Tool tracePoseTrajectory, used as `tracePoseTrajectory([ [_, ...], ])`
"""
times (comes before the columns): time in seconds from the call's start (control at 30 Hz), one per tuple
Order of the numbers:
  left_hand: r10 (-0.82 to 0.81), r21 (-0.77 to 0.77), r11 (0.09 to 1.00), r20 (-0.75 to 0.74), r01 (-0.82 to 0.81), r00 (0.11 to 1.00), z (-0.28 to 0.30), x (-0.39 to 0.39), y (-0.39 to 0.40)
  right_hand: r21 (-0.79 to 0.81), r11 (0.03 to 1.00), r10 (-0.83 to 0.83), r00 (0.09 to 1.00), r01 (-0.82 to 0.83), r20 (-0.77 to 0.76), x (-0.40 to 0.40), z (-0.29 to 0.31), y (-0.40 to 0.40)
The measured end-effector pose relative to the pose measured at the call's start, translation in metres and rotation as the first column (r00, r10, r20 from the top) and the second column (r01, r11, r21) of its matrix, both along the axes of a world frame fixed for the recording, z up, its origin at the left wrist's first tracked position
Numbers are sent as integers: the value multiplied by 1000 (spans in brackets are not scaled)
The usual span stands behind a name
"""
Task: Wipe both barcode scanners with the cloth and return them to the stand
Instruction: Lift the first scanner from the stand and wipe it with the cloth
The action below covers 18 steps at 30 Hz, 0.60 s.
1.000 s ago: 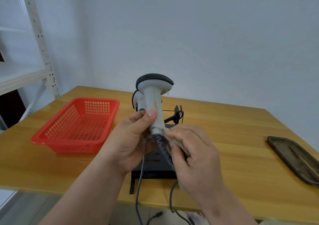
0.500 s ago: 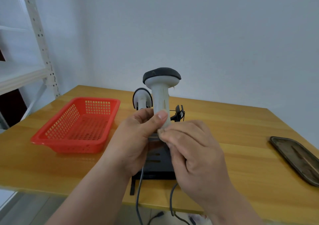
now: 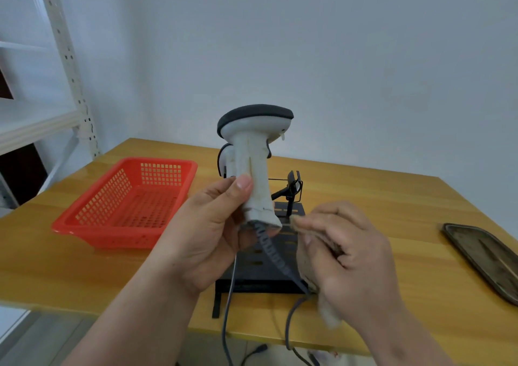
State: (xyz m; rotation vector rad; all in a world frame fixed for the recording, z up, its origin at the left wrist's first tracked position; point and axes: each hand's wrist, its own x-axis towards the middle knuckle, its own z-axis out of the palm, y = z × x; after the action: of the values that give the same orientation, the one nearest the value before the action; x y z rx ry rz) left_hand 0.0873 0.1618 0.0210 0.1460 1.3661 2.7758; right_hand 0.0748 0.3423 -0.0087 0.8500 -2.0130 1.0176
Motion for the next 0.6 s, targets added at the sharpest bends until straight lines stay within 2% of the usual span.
tracePoseTrajectory([
  [0.07,-12,-4,1000,-12,12,1000,0,0,2,-29,1000,5,998,-6,-63,7,5,-8],
  [0.13,-18,-33,999,-18,17,1000,-3,1,3,89,996,37,991,-26,-126,8,3,-12],
  [0.2,10,-50,999,-3,-10,1000,-4,2,1,151,989,7,997,6,-79,-1,-3,-3],
  [0.27,28,-52,998,10,-28,1000,-6,2,-1,57,997,-47,999,47,5,-2,0,2],
  [0.33,28,-66,997,9,-27,1000,-6,1,0,-27,999,-43,999,43,-23,4,6,-5],
  [0.4,4,-84,996,-10,-4,1000,-7,0,2,37,999,21,994,-17,-110,11,11,-16],
  [0.47,-4,-94,996,-11,3,1000,-8,1,4,82,995,65,993,-57,-100,8,8,-17],
  [0.53,-9,-78,997,-6,9,1000,-10,3,4,25,999,50,997,-49,-57,5,8,-14],
  [0.6,-15,-66,998,2,15,1000,-12,2,5,14,999,46,992,-45,-120,10,10,-17],
])
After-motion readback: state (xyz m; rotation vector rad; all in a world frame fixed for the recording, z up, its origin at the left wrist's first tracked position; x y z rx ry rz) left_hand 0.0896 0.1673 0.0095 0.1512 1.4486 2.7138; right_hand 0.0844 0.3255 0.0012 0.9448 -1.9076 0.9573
